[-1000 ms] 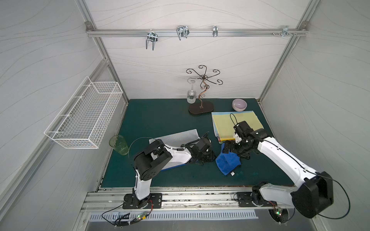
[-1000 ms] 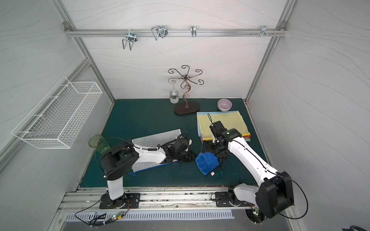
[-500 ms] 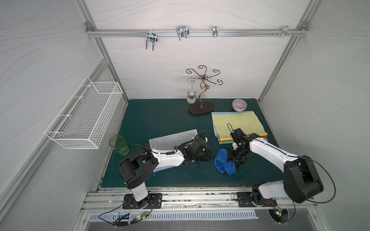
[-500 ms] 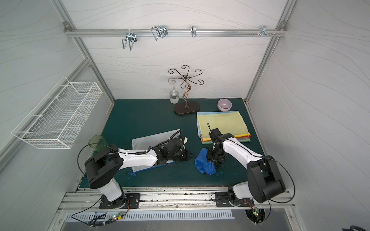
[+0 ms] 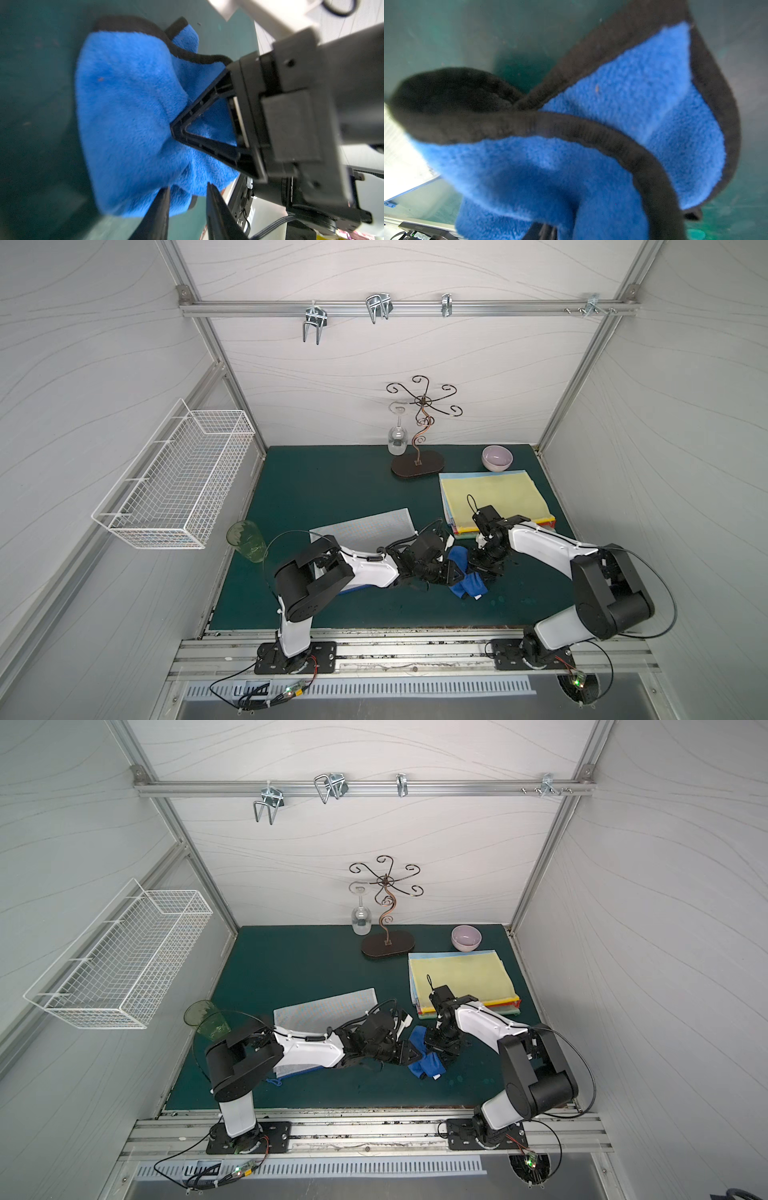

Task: Wipe the document bag
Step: Place the cleaning item at the center of the board.

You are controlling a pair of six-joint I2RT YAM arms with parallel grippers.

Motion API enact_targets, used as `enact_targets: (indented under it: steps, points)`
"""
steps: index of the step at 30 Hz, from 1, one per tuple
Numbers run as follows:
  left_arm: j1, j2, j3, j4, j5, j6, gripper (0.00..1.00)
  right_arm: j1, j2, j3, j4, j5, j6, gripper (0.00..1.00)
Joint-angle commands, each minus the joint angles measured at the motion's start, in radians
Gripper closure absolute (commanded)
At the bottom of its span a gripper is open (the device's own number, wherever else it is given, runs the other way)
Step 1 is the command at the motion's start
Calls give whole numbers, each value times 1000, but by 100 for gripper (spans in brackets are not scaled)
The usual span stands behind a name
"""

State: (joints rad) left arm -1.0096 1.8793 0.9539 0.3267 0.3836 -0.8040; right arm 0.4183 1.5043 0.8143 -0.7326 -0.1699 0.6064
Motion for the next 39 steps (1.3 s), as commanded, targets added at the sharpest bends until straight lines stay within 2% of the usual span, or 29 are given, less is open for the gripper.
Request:
enact_targets:
  steps: [1,9,13,14,15,18,23,29,34,39]
  points:
    - [-4,77,70,-26,18,-11,67,-7,-27,26,-20,-5,3,61]
    - [1,165,123,-235,-22,-18,67,-10,-260,87,-252,46,3,26]
    - [6,181,136,-261,-11,-5,67,-20,-377,141,-371,105,9,18]
    - [7,178,136,-262,-8,0,68,-25,-403,157,-387,113,10,12]
    - [8,169,134,-255,-8,9,68,-27,-422,172,-392,118,10,7]
    - [7,144,141,-270,-9,46,68,-28,-432,228,-404,130,7,1]
    - [9,58,123,-288,-13,105,66,-28,-395,279,-378,121,-2,2]
    - [30,-122,92,-401,-66,173,60,-24,-295,300,-267,1,-24,19]
    - [89,-222,13,-468,-79,128,59,2,-199,326,-173,-52,-45,32]
    - [192,-305,-147,-477,-127,3,61,70,6,356,-52,-236,-92,41]
